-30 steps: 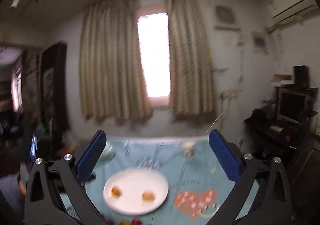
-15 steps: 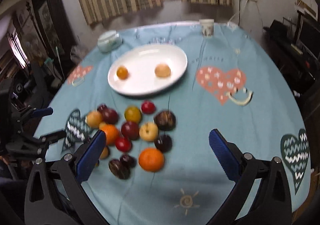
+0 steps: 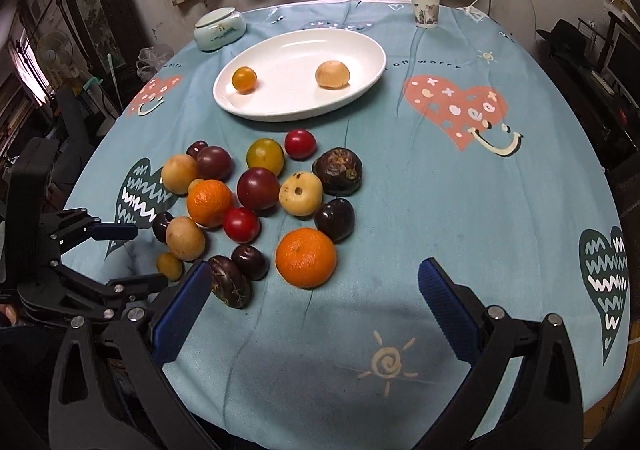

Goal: Organize fruits
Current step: 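Grasp a small brown kiwi-like fruit with the left tool, then grasp a dark brown round fruit with the right tool while the left tool carries the kiwi to the plate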

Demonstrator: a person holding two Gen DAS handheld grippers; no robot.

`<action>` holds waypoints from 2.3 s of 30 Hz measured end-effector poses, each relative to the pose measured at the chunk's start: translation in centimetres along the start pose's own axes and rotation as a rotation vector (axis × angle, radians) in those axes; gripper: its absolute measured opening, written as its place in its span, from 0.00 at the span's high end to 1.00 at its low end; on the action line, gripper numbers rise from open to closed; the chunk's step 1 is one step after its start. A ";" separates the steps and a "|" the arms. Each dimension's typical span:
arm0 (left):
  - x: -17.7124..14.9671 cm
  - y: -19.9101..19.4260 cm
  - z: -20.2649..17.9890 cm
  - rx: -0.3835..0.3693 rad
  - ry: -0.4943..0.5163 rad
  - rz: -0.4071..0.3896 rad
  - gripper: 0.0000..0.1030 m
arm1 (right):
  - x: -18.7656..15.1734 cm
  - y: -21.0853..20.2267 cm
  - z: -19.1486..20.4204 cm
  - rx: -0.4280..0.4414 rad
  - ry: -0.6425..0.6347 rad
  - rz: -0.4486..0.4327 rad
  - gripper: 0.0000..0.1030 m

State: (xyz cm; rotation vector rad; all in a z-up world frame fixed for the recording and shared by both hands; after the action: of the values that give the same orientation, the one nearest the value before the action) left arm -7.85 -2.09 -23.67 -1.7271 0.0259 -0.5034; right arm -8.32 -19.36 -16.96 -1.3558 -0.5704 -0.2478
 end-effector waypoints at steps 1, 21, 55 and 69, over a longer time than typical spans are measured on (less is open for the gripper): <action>0.0 0.3 0.0 -0.001 -0.006 0.011 0.32 | -0.1 0.0 0.0 0.002 0.000 0.001 0.01; 0.2 -0.6 1.3 0.015 -0.057 -0.005 0.72 | -1.6 3.0 3.0 0.159 -0.078 0.138 0.08; 5.6 -5.4 0.7 -0.027 -0.026 -0.144 0.72 | -0.5 4.9 4.2 0.350 -0.039 0.247 0.76; 20.7 -2.0 2.5 -0.037 -0.082 -0.193 0.72 | 15.7 8.2 -0.4 0.273 0.038 0.035 0.81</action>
State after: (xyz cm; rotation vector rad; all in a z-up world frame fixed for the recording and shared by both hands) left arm 11.22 -5.33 -15.54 -1.7945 -0.1925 -0.5757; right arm 8.95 -15.53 -15.78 -1.0936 -0.5278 -0.1597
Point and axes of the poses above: each gripper's, at about its wrist camera, not at the fingertips, and y roughly the way its jaws point, z to its left, x to its top, the point moved 6 cm from there along y, roughly the way its jaws point, and after that the axes turned 4 degrees about -y, right-handed, at the moved point
